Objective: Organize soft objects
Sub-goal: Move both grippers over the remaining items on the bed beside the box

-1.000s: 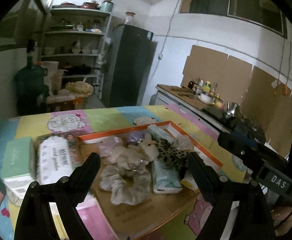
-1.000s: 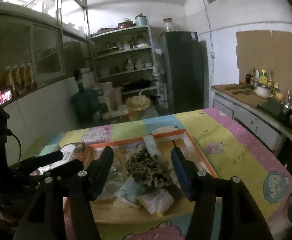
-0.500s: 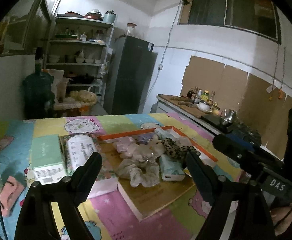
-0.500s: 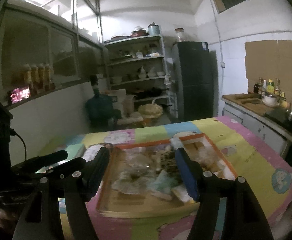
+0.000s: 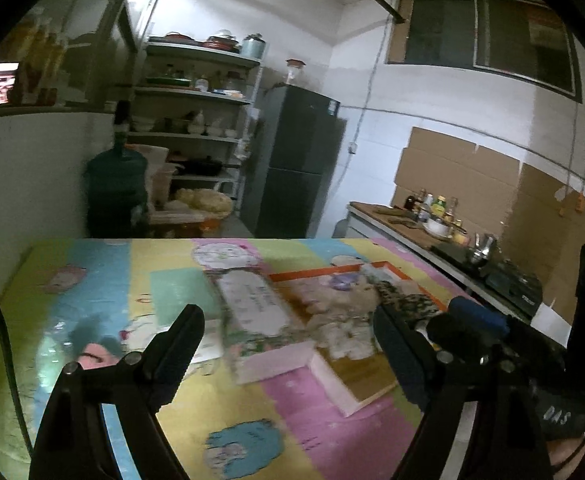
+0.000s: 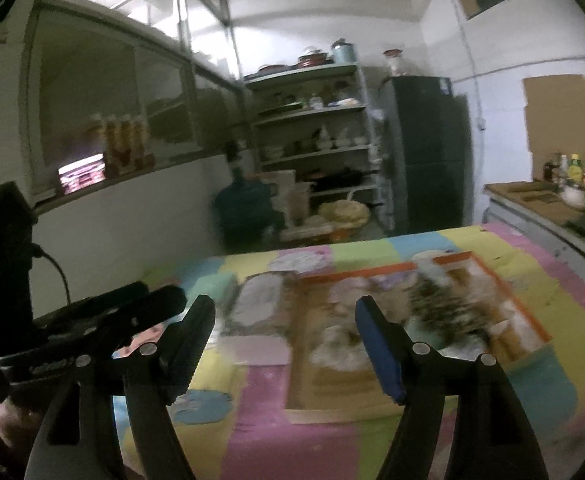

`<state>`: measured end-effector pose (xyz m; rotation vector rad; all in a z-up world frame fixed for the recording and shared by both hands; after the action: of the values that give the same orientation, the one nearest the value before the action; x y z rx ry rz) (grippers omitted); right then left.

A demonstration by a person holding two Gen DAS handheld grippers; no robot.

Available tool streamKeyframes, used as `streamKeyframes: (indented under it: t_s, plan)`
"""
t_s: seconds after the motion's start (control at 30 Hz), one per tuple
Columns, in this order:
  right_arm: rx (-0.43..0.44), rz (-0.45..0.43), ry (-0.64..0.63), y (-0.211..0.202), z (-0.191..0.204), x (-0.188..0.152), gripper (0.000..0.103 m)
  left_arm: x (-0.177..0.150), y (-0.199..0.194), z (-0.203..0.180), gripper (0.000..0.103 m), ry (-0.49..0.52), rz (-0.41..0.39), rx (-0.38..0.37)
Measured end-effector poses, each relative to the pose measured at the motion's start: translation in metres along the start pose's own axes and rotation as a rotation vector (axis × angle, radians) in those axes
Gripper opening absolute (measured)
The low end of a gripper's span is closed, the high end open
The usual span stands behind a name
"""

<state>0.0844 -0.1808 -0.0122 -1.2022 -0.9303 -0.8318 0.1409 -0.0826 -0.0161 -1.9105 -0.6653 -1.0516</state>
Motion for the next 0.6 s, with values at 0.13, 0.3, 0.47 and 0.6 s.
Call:
streamKeyframes:
  t_s: [0.13, 0.3, 0.47, 0.6]
  plan:
    - [0.053, 0.039, -0.031, 0.016, 0.032, -0.009, 0.074, 0.001, -0.013, 0.028, 0.087, -0.002, -0.010, 0.044]
    - [0.108, 0.071, -0.060, 0.033, 0.066, -0.017, 0.074, 0.002, -0.027, 0.067, 0.087, 0.006, -0.017, 0.100]
    - [0.151, 0.094, -0.076, 0.047, 0.089, -0.025, 0.074, -0.001, -0.033, 0.120, 0.087, -0.012, -0.006, 0.152]
    - [0.187, 0.108, -0.087, 0.056, 0.103, -0.031, 0.074, -0.008, -0.028, 0.160, 0.087, -0.022, 0.032, 0.168]
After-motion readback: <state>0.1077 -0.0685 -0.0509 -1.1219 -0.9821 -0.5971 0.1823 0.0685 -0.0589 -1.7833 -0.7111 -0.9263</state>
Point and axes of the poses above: each gripper's, at about its wrist camera, not at the fingertips, and y roughly the way its jaws point, z to its left, x to its top, the point moved 9 cm from there along y, roughly the way its jaws point, and after that the axes turned 5 degrees about -y, right-handed, at the moved point
